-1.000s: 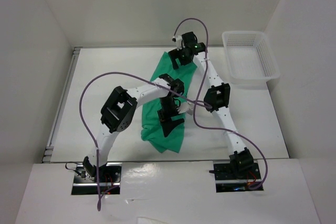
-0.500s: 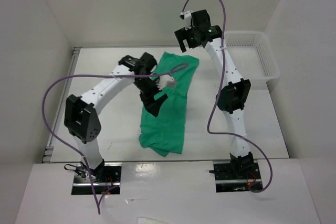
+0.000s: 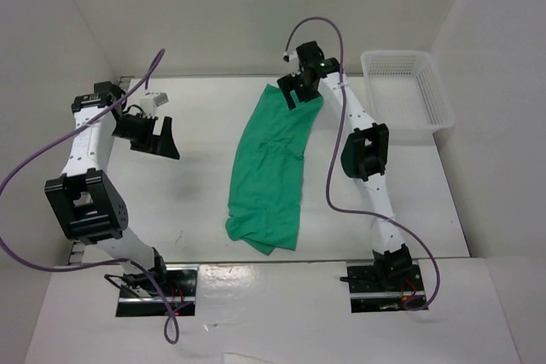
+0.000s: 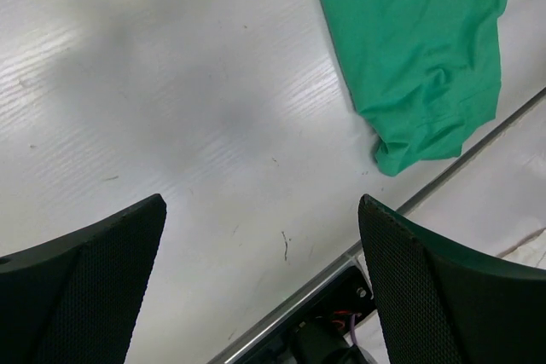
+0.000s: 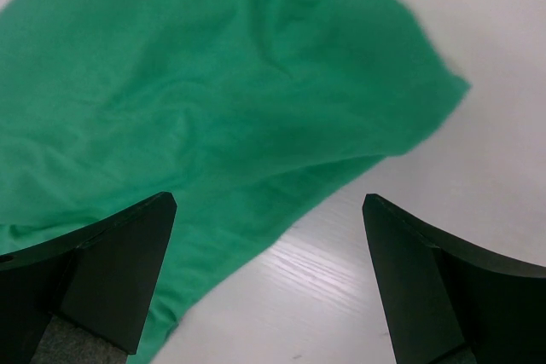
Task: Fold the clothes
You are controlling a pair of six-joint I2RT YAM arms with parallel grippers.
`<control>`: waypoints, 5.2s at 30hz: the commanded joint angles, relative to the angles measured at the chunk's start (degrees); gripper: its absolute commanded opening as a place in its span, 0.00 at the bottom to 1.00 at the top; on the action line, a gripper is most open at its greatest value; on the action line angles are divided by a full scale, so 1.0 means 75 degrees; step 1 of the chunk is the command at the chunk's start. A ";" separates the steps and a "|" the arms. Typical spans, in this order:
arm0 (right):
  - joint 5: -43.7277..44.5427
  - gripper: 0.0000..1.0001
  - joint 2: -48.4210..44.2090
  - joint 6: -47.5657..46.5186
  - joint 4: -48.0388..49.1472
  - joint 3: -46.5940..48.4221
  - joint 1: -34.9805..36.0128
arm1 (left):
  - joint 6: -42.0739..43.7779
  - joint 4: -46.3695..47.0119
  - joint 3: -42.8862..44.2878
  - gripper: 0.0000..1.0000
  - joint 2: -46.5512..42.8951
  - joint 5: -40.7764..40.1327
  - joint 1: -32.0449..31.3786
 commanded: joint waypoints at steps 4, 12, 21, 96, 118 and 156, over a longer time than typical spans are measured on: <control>-0.0474 0.99 0.0537 0.0199 -0.0688 0.0695 0.0466 | -0.0288 -0.0031 -0.0301 0.99 -0.0666 0.0132 0.0702; -0.0310 0.99 0.0619 0.0339 -0.1192 0.0344 0.0537 | -0.0288 -0.0101 -0.0301 0.99 -0.0503 0.0050 0.1336; -0.0006 0.99 0.1239 0.0549 -0.1275 0.0366 0.0537 | -0.0288 -0.0172 -0.0511 0.99 -0.0350 0.0039 0.1430; 0.0207 0.99 -0.4164 0.0643 0.0788 -0.6819 0.1087 | -0.0803 0.0872 -0.0277 0.82 0.1993 0.1386 -0.2076; -0.0193 0.99 -0.3026 0.3702 0.1151 -0.6746 0.2049 | -0.1624 0.1282 -0.0840 0.99 0.0599 -0.0536 -0.0293; 0.0991 0.99 -0.0588 0.4113 0.0600 -0.3958 0.1697 | -0.1624 0.1211 -0.0570 0.99 0.1371 -0.0571 -0.0727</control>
